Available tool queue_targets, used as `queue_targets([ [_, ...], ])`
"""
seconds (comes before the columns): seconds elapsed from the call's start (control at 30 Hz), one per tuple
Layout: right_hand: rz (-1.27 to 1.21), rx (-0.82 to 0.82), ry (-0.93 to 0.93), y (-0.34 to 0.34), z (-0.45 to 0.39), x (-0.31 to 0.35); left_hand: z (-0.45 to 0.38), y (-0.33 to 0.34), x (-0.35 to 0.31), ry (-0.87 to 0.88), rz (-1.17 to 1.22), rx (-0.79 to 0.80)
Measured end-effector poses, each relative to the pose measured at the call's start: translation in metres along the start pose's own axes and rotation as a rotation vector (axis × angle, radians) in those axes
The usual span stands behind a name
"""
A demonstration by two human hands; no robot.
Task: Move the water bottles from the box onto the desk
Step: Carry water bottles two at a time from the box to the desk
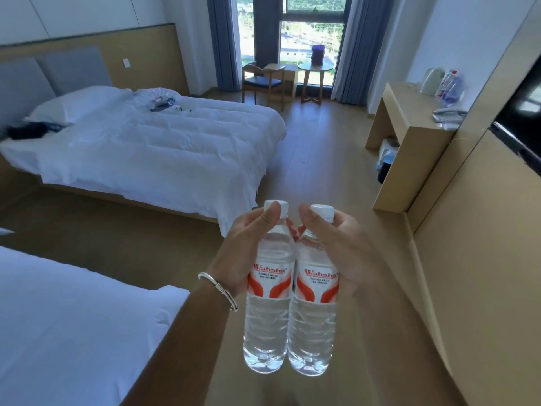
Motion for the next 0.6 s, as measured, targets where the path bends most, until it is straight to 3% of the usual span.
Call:
queue_targets([
  [0.27, -0.03, -0.022, 0.021, -0.085, -0.101, 0.001, -0.129, 0.004, 0.009, -0.014, -0.006, -0.026],
  [0.6, 0.043, -0.117, 0.045, -0.173, -0.268, -0.001, -0.325, -0.03, 0.026, -0.025, 0.021, 0.074],
])
Point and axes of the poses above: each hand's wrist, its own z-axis away from the middle knuckle, its own y-axis out of the palm, x = y × z, the point moved 8 cm from there along -z, towards the middle knuckle, and after that the axes turned 9 degrees about x, right-handed, at the moved point
